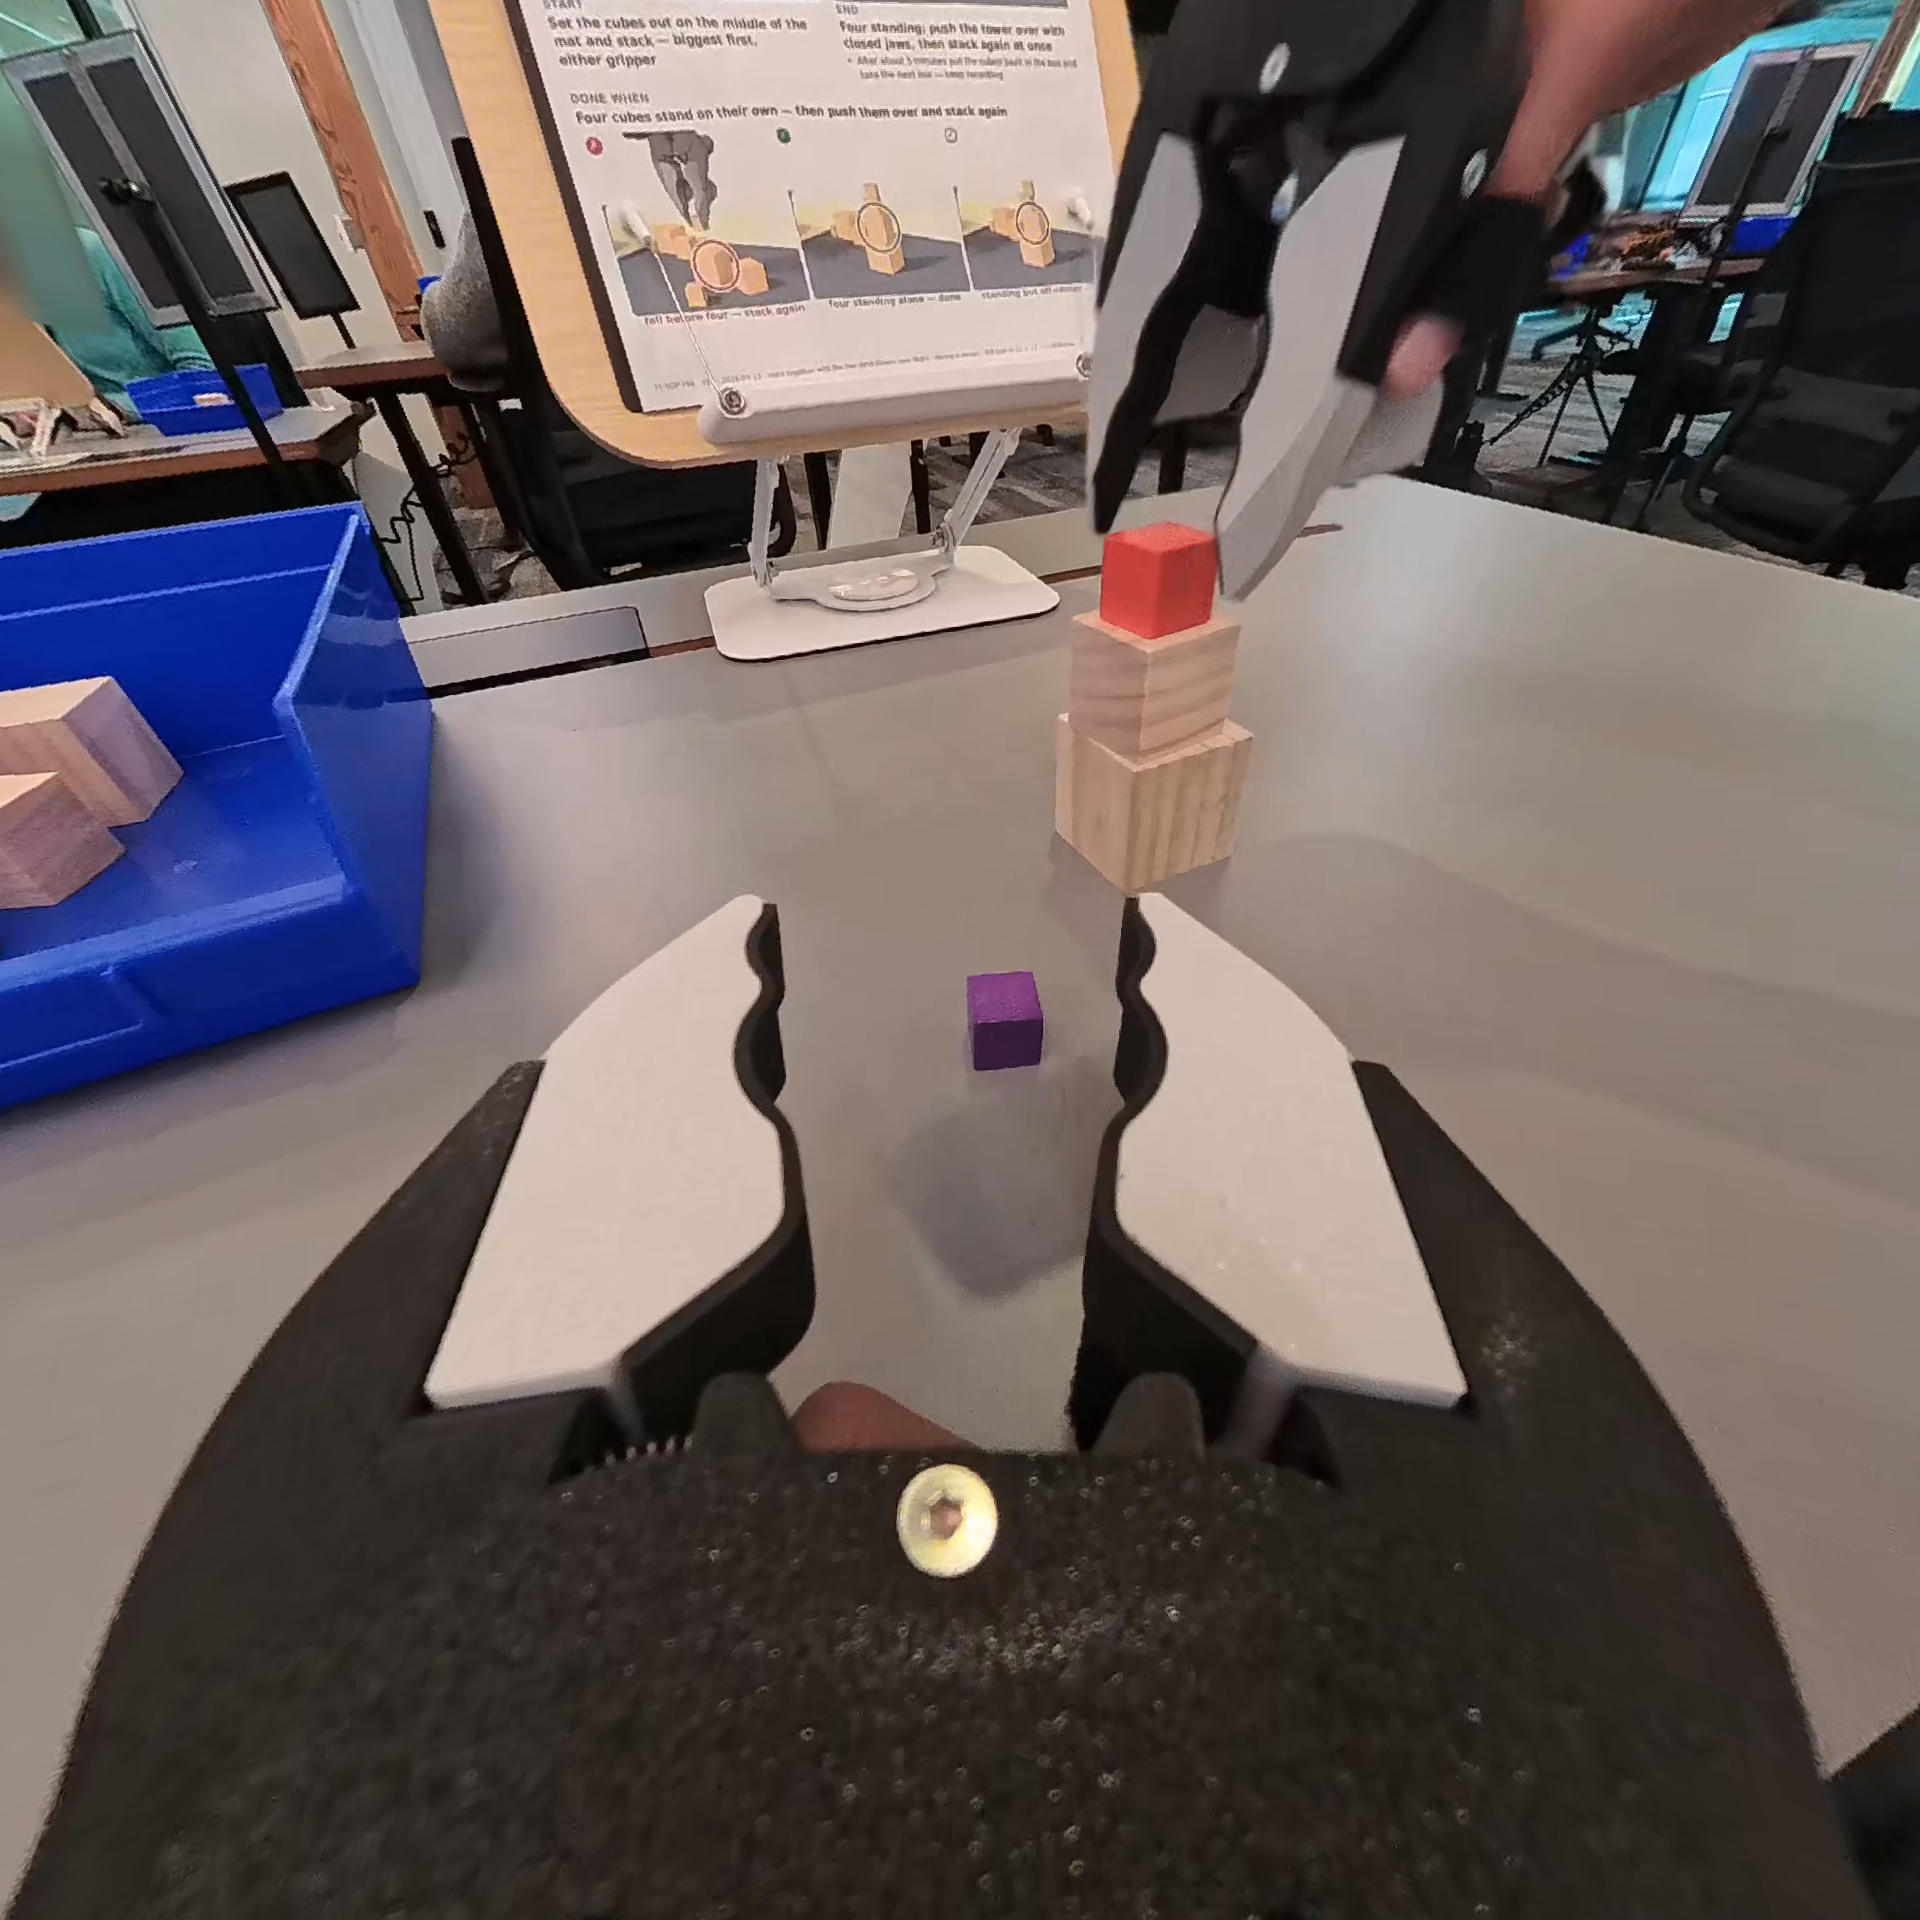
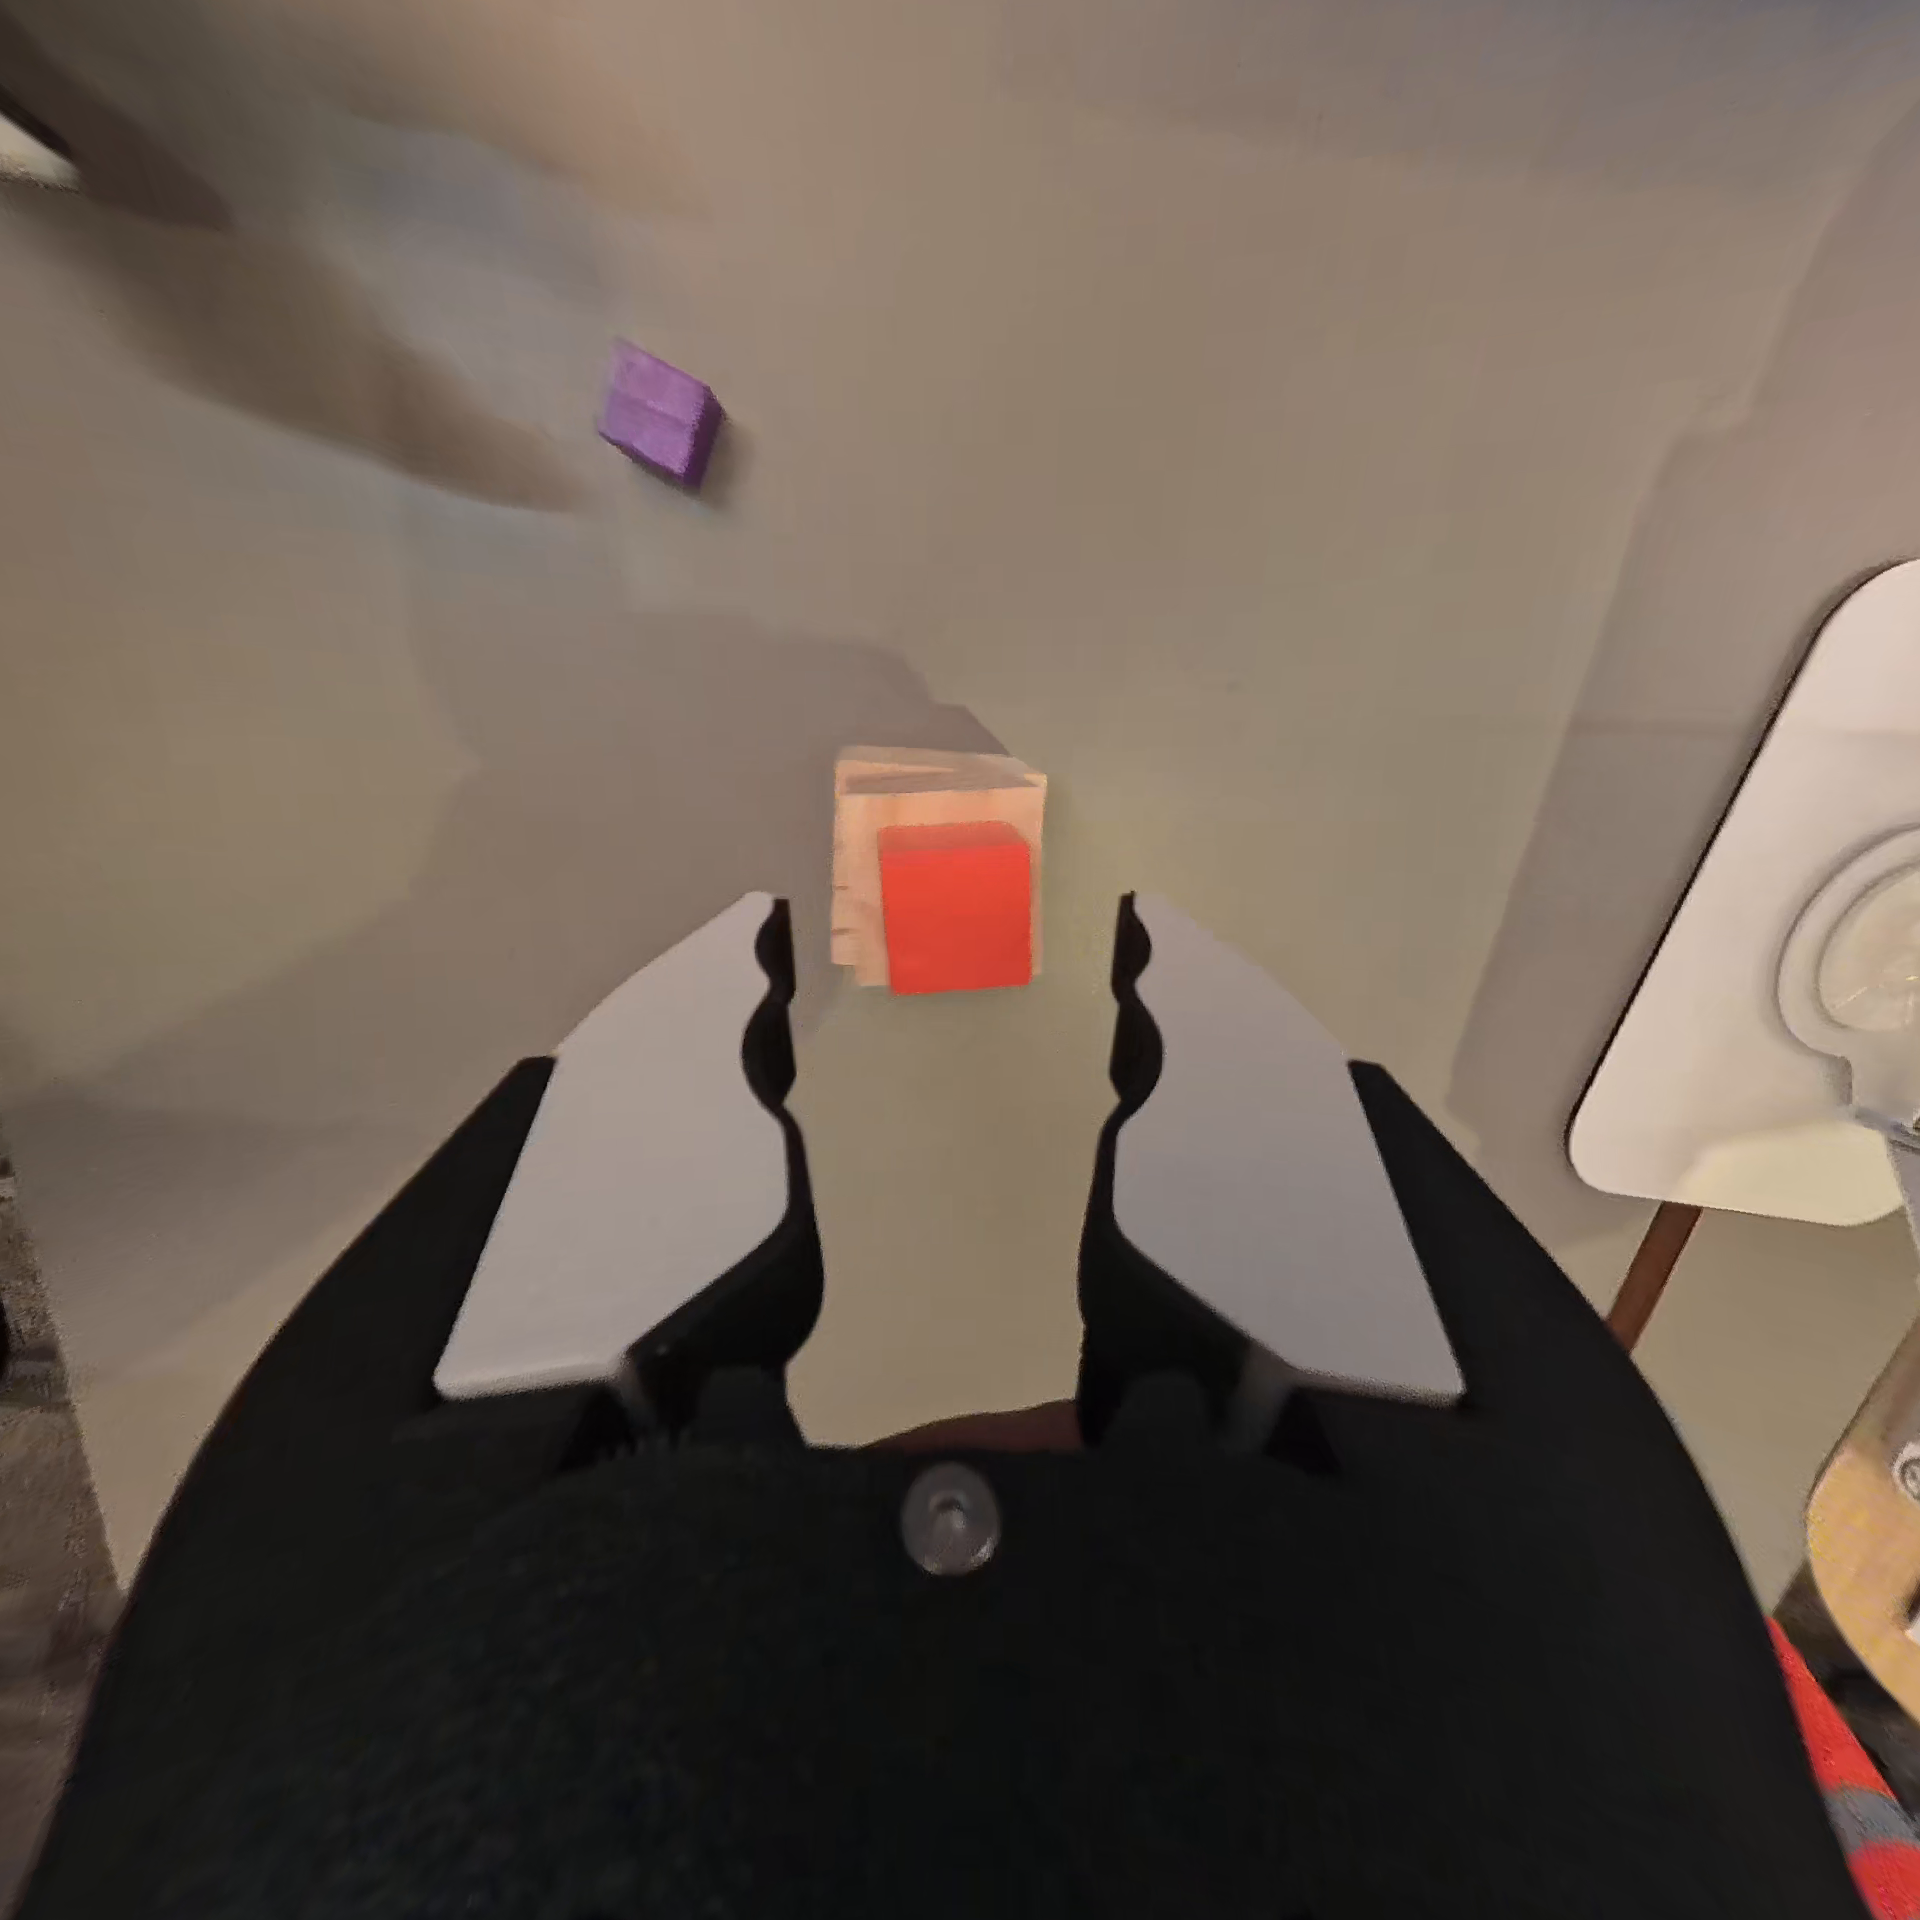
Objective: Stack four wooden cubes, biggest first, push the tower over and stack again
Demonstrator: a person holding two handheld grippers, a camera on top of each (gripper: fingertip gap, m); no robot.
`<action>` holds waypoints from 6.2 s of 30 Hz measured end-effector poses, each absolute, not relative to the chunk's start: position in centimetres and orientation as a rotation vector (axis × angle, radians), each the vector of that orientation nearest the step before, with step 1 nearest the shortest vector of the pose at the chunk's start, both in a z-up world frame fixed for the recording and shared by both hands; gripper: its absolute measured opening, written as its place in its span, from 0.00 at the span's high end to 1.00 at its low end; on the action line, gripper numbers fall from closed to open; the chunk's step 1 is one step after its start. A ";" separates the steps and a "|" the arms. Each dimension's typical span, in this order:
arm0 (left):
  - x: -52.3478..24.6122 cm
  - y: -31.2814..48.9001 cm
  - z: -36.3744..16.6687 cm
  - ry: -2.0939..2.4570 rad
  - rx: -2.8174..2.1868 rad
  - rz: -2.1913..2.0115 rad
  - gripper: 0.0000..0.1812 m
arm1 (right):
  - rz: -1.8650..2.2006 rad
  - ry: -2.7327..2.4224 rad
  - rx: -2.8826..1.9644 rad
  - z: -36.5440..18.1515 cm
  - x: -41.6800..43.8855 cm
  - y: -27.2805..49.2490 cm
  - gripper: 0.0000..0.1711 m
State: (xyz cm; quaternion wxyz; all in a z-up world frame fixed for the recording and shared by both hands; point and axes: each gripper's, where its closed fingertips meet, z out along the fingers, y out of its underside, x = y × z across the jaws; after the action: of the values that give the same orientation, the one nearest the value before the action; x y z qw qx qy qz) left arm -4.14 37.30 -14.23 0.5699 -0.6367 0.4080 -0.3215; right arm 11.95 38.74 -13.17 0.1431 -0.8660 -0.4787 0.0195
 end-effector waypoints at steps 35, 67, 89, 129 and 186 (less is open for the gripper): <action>-6.3 39.9 -14.2 0.822 -1.583 -0.711 0.66 | -0.115 -0.308 -2.079 -16.7 6.4 26.8 0.60; -6.4 38.8 -14.0 0.870 -1.544 -0.739 0.67 | -0.410 -0.699 -2.035 -13.0 2.3 32.6 0.87; -5.7 38.2 -14.3 0.878 -1.542 -0.675 0.67 | -0.465 0.000 -1.757 -13.5 12.3 18.3 0.87; -5.0 37.7 -14.7 0.964 -1.534 -0.721 0.67 | 0.128 -1.305 -2.420 -9.8 11.8 38.3 0.75; -4.9 37.0 -15.0 1.003 -1.546 -0.733 0.67 | 0.199 -0.411 -2.208 -19.6 -0.7 34.3 1.00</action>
State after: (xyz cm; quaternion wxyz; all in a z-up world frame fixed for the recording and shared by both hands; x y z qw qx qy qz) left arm -4.92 36.98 -15.00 0.5473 -0.6525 0.4231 -0.3094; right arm -0.75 34.31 -19.63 0.4289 -0.8847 -0.1646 0.0797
